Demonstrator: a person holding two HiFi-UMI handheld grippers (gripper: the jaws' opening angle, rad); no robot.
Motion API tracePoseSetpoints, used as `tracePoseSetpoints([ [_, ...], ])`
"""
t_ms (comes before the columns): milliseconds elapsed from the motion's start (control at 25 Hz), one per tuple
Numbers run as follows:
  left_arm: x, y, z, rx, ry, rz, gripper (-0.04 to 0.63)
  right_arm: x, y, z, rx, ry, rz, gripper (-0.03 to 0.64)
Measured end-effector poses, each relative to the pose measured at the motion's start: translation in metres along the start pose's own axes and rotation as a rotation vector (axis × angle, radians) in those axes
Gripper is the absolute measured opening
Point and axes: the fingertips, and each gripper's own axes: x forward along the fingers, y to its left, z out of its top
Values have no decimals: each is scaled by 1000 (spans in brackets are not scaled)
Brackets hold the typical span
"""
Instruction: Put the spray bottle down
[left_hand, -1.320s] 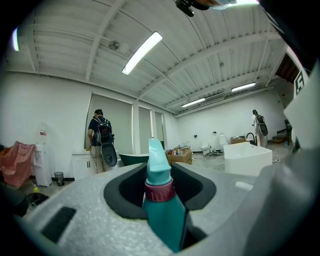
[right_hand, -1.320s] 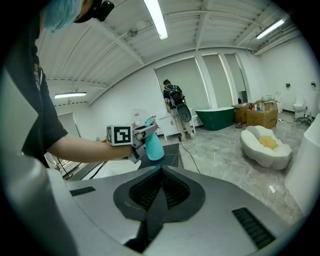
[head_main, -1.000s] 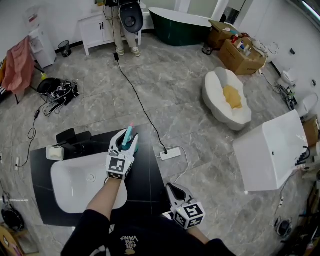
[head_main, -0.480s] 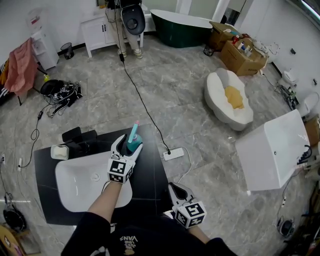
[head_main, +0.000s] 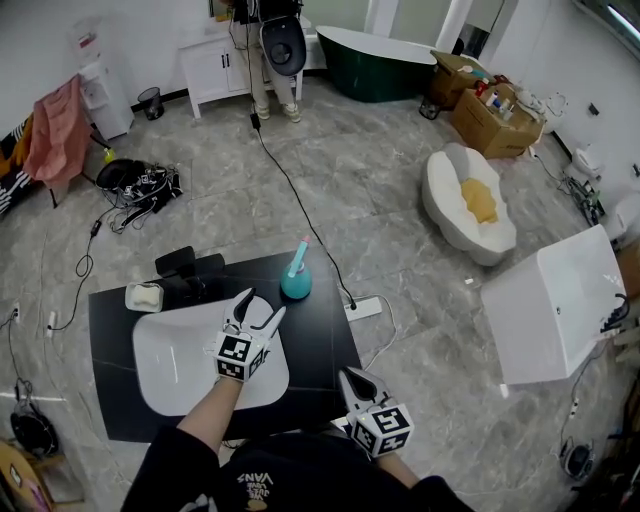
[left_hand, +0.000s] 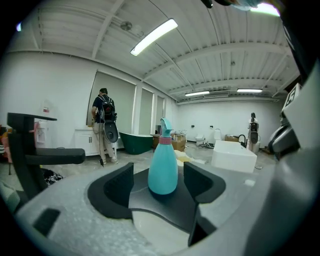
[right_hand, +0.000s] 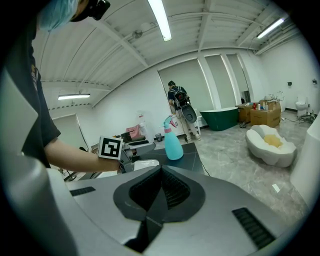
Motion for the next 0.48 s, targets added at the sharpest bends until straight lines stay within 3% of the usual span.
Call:
tracePoseSetpoints([
  [240, -59, 19, -3, 2, 26, -5, 299, 3, 38, -6, -4, -8, 13, 5],
  [480, -121, 32, 2, 15, 18, -8, 149, 5, 79, -8, -15, -32, 17, 5],
])
